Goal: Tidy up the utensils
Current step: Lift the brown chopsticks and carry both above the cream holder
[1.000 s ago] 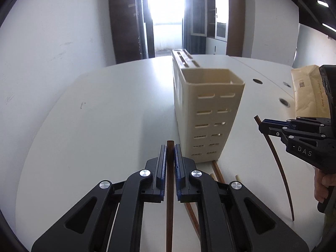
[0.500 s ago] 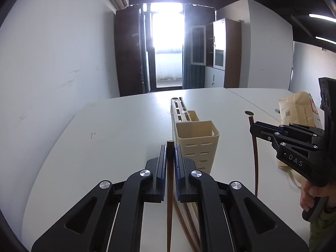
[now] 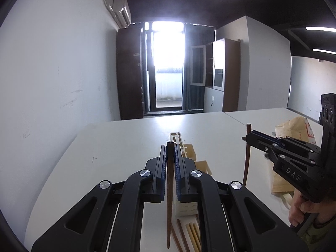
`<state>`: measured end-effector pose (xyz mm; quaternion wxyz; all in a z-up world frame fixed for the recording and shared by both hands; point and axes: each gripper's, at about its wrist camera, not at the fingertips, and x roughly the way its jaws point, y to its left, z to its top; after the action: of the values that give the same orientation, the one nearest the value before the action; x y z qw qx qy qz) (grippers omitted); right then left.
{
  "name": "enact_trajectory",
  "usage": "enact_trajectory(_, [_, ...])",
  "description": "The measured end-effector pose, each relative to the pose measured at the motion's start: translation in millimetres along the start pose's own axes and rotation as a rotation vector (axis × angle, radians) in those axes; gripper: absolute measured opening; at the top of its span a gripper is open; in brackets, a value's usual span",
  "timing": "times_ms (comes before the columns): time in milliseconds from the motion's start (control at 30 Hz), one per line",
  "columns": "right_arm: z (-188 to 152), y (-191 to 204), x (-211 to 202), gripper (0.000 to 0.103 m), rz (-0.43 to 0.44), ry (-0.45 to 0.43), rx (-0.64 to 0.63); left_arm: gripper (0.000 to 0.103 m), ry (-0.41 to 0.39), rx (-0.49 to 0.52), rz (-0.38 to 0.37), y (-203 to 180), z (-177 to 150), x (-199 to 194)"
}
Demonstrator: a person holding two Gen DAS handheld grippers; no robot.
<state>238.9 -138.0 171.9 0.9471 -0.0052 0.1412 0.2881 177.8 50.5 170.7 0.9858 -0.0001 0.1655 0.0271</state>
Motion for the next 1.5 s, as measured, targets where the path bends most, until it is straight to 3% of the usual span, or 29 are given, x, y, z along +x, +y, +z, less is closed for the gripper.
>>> enact_trajectory(200, [17.4,-0.7,7.0,0.008,0.012,-0.079,0.006,0.007,-0.109,-0.036,-0.042,0.7,19.6,-7.4])
enact_trajectory(567, [38.8,-2.1,-1.9,0.008,0.050,-0.219,-0.034,0.007,-0.232,-0.070,-0.059,0.3,33.5,-9.3])
enact_trajectory(800, [49.9,-6.6,-26.5,0.008,0.070,-0.310,-0.019,0.007,-0.360,-0.080,-0.042,-8.0,40.6,-27.9])
enact_trajectory(1033, [52.2,-12.7,-34.9,0.008,0.048,-0.443,0.018,0.007,-0.509,-0.154,-0.015,-8.5,39.1,-37.9])
enact_trajectory(1300, [53.1,-15.4,-7.6,0.008,0.060,-0.435,0.022,0.007,-0.476,-0.159,-0.049,-13.6,40.2,-12.8])
enact_trajectory(1500, [46.2,-16.0,31.3,0.008,0.069,-0.305,0.008,0.007,-0.390,-0.128,-0.043,-19.6,37.4,20.1])
